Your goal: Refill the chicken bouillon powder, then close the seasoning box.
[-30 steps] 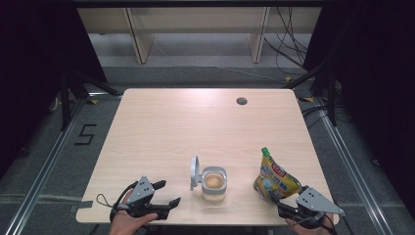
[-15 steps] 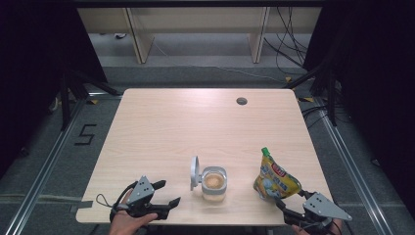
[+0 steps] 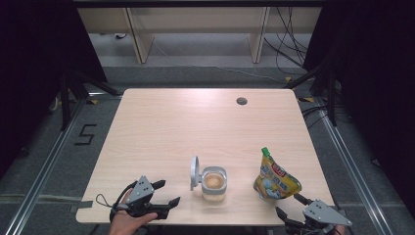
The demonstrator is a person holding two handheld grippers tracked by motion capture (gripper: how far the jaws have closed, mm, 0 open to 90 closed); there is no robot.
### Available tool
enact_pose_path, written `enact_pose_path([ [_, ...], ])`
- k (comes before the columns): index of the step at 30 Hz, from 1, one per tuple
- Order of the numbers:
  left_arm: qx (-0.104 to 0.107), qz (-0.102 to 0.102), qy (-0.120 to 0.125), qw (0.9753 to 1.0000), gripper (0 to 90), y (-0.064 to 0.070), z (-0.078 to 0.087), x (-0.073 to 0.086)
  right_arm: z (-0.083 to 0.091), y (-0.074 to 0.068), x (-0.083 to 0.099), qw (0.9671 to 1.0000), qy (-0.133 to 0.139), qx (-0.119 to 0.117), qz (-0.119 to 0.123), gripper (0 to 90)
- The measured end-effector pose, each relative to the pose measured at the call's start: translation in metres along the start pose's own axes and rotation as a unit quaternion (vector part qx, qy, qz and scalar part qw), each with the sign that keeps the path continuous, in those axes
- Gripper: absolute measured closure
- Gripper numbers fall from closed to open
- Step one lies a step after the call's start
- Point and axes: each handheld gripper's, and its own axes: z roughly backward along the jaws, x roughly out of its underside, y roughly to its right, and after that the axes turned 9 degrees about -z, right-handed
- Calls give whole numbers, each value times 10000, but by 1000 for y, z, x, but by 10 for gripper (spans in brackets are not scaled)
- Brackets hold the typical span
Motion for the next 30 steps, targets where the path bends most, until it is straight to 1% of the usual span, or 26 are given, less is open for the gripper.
enact_pose_path([
  [1, 0, 0, 0, 10000, 216, 0, 0, 0, 0, 0, 0, 10000, 0, 0, 0, 261],
  [3, -11, 31, 4, 10000, 216, 1, 0, 0, 1, -2, 1, 10000, -28, 45, -80, 261],
  [4, -44, 145, -4, 9999, 216, 2, 0, 0, 1, -1, 1, 10000, -30, 24, -16, 261],
  [6, -62, 135, -3, 9999, 216, 2, 0, 0, 0, -1, 1, 10000, -18, -15, -29, 261],
  [7, -66, 177, 11, 9998, 217, 2, 1, 0, 1, -1, 1, 10000, 33, 56, 76, 262],
  [8, -37, 102, 19, 9999, 222, 0, 1, -1, 1, -2, 1, 10000, -13, 5, -17, 263],
  [9, -52, 184, 69, 9998, 226, 1, 1, 0, 0, 0, 1, 9999, 38, 36, 106, 263],
  [10, -45, 221, 102, 9997, 234, 1, 1, -1, 1, -1, 1, 10000, -28, 41, 15, 264],
  [11, -45, 221, 102, 9997, 243, 1, 1, -1, 0, -1, 1, 10000, 29, 39, 69, 264],
  [12, -50, 150, 60, 9999, 243, 0, 2, -1, 0, -1, 1, 10000, 29, 39, 69, 264],
  [13, -44, 136, 80, 9999, 310, 0, 2, -2, 1, 0, 1, 10000, 32, 46, 67, 264],
  [14, -44, 136, 80, 9999, 335, 0, 2, -2, 1, 0, 1, 10000, 32, 46, 67, 264],
  [15, -104, 117, 114, 9998, 381, 0, 4, -4, 0, 0, 1, 10000, 26, 11, 63, 263],
  [16, -99, 90, 169, 9998, 435, -1, 4, -4, 0, 0, 1, 9999, 46, 29, 107, 264],
  [17, -99, 90, 169, 9998, 478, -1, 4, -4, 0, 0, 1, 9999, 46, 29, 107, 264],
  [18, -89, 111, 172, 9997, 478, -1, 5, -5, 0, 0, 1, 9998, 83, 49, 170, 264],
  [19, -145, 69, 183, 9997, 576, 0, 7, -7, 0, 0, 1, 9997, 63, 95, 225, 265],
  [20, -138, 39, 240, 9996, 618, -1, 7, -7, 0, -1, 1, 9998, 46, 85, 150, 265],
  [21, -185, 62, 216, 9996, 670, 0, 8, -8, 1, -2, 1, 9999, 31, 95, 94, 266],
  [23, -173, 118, 289, 9994, 762, 0, 8, -10, 1, -2, 1, 9999, 22, 96, 90, 265],
  [24, -192, 40, 246, 9995, 791, 0, 9, -11, 1, -2, 1, 9999, 19, 100, 94, 265],
  [25, -192, 40, 246, 9995, 820, 0, 9, -11, 1, -2, 1, 9999, 19, 100, 94, 265],
  [26, -214, 86, 238, 9995, 848, 1, 8, -13, 1, 0, 1, 9998, 7, 84, 171, 266],
  [27, -208, 4, 226, 9995, 867, 1, 8, -14, 1, -1, 1, 9999, -57, 59, 80, 268],
  [29, -177, 40, 276, 9995, 889, 2, 6, -14, 1, -1, 2, 9999, -42, 73, 114, 269],
  [30, -170, -13, 201, 9997, 891, 3, 6, -17, 1, -1, 2, 9999, -41, 76, 120, 269],
])
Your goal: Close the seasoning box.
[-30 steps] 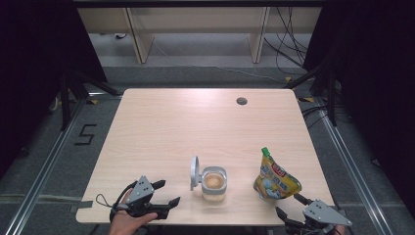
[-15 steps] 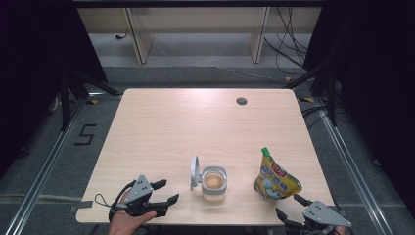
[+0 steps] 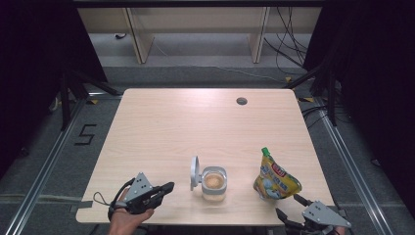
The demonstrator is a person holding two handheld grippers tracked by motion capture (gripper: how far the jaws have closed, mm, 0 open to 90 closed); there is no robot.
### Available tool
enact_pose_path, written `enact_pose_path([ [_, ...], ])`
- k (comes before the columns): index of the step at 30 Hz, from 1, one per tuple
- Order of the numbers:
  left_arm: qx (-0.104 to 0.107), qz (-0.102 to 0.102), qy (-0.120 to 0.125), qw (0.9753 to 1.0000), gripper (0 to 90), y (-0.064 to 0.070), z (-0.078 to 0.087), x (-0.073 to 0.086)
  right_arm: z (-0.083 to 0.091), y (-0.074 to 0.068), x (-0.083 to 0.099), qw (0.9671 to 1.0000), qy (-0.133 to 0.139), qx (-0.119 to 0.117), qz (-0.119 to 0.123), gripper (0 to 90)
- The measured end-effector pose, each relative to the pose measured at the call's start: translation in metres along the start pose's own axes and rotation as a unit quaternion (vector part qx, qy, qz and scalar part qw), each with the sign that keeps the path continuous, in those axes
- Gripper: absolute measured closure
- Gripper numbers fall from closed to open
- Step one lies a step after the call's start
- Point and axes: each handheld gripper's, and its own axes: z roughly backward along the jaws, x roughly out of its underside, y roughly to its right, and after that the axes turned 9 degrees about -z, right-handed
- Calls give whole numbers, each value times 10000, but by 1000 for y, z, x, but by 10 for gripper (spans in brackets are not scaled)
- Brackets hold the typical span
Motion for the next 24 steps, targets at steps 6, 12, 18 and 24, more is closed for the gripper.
enact_pose_path([
  [6, 66, -60, -40, 10000, 892, 4, -2, -8, 0, 1, 0, 10000, 40, 8, 45, 270],
  [12, 189, -212, -34, 9996, 892, 8, -7, -22, 0, 0, 0, 10000, -4, -38, 21, 274],
  [18, 292, -407, -4, 9987, 892, 12, -15, -32, 0, 0, 1, 10000, 51, 23, 44, 274],
  [24, 340, -365, 17, 9988, 892, 16, -21, -35, 3, -2, 2, 9999, 27, -35, -105, 274],
])
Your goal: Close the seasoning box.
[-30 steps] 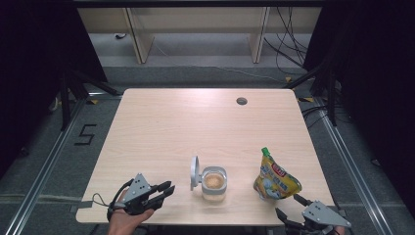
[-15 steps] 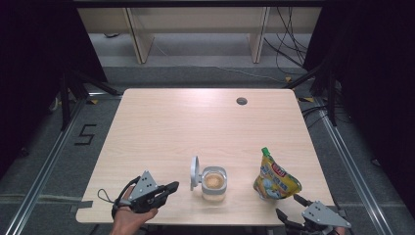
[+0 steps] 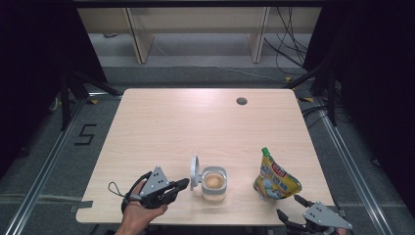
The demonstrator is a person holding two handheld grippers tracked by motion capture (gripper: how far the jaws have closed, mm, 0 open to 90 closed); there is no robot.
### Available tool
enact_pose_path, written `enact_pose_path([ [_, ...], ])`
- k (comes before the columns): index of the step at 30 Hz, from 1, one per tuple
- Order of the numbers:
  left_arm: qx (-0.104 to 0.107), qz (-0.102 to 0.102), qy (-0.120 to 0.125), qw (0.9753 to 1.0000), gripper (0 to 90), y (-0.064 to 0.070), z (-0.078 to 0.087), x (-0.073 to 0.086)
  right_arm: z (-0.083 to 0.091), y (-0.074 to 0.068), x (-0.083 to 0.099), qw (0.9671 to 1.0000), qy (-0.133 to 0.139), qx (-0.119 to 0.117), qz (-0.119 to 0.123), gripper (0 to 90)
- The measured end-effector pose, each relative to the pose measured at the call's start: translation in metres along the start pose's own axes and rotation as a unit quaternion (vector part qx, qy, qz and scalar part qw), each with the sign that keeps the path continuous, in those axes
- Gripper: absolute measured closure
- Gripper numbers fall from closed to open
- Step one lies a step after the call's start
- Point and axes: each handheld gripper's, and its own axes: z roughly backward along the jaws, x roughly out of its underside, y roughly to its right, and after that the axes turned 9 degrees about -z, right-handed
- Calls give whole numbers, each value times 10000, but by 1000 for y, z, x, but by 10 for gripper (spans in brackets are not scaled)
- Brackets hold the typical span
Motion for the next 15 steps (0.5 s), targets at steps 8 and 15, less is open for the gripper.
enact_pose_path([
  [8, 28, -66, 30, 10000, 891, 3, -2, -6, 1, 0, 0, 10000, -46, 62, 36, 274],
  [15, 58, -98, 71, 9999, 891, 5, -5, -9, -1, 3, -1, 9996, 66, 72, 264, 274],
])
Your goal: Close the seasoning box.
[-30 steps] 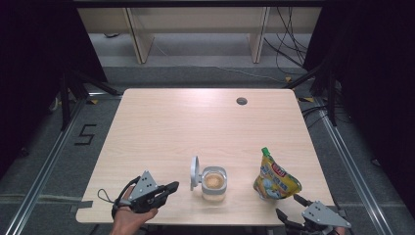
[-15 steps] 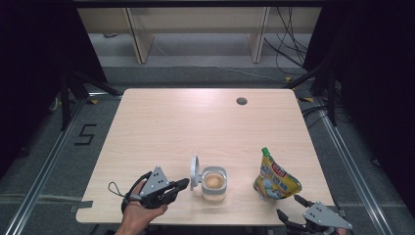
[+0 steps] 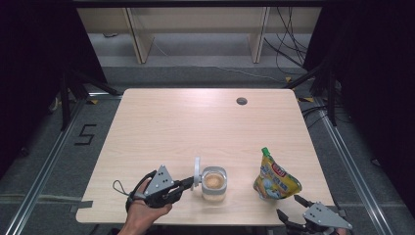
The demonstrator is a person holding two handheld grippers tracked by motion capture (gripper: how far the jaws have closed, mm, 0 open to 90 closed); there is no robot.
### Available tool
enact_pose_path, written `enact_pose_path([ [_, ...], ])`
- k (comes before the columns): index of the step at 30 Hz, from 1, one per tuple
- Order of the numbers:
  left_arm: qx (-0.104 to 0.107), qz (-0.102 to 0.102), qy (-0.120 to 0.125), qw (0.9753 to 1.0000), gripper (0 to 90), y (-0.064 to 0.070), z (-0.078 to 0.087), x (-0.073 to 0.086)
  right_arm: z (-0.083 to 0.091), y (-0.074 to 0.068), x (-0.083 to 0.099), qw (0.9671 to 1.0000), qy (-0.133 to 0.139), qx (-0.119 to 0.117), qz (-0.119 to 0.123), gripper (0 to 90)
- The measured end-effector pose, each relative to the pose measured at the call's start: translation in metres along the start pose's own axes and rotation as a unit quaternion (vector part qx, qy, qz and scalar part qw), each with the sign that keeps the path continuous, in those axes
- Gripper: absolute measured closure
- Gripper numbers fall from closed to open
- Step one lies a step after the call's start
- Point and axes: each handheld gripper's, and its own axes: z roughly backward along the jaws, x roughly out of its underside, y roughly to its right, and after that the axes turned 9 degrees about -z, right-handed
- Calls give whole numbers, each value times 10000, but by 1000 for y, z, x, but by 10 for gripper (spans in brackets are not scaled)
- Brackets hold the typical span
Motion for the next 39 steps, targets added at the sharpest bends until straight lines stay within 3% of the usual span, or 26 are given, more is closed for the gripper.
enact_pose_path([
  [2, 41, -16, 17, 10000, 891, 1, -1, -1, 0, -2, 1, 9999, -62, -10, -108, 276],
  [5, 87, 23, 59, 9999, 891, 2, -1, -2, 0, -3, 1, 9998, -105, -17, -137, 276],
  [7, 149, -63, 112, 9998, 891, 2, -2, -4, 0, -2, 0, 9999, -82, -16, -74, 276],
  [8, 145, 105, 125, 9998, 891, 4, -2, -4, 1, -3, 1, 9998, -107, -23, -141, 276],
  [9, 145, 105, 125, 9998, 891, 4, -2, -4, 1, -3, 1, 9998, -107, -23, -141, 276],
  [10, 169, -14, 126, 9998, 891, 3, -2, -5, 0, -3, 1, 9999, -96, -20, -93, 276],
  [14, 159, -31, 99, 9998, 890, 4, -2, -5, 1, -3, 1, 9998, -112, -28, -169, 277],
  [24, 170, -33, 91, 9998, 874, 3, 1, -3, 0, -2, 0, 10000, -36, -38, -56, 278],
  [25, 174, 36, 109, 9998, 874, 2, 1, -1, 0, -2, 0, 10000, -31, -30, -47, 278],
  [26, 215, -4, 125, 9997, 852, -1, 2, 0, 0, -1, 0, 10000, -27, -21, -14, 278],
  [27, 180, 108, 49, 9998, 840, 0, 5, 1, 0, -1, 0, 10000, -4, 1, 19, 278],
  [29, 158, 136, 79, 9998, 824, -1, 5, 2, 0, -1, 0, 10000, 5, -6, 4, 278],
  [30, 187, 41, 68, 9998, 808, -3, 6, 2, 0, -1, 0, 10000, 7, -7, 10, 278],
  [31, 158, 172, 100, 9997, 755, -3, 8, 4, 0, -1, 0, 10000, -14, -18, -22, 278],
  [34, 162, 181, 117, 9996, 664, -4, 11, 8, 0, -1, 0, 10000, 10, -1, 12, 278],
  [37, 114, 198, 78, 9997, 631, -5, 14, 11, 0, -1, 0, 10000, 5, 0, 26, 278],
  [39, 70, 172, 15, 9998, 550, -7, 17, 14, 0, -1, 0, 10000, -3, -11, 19, 278],
])
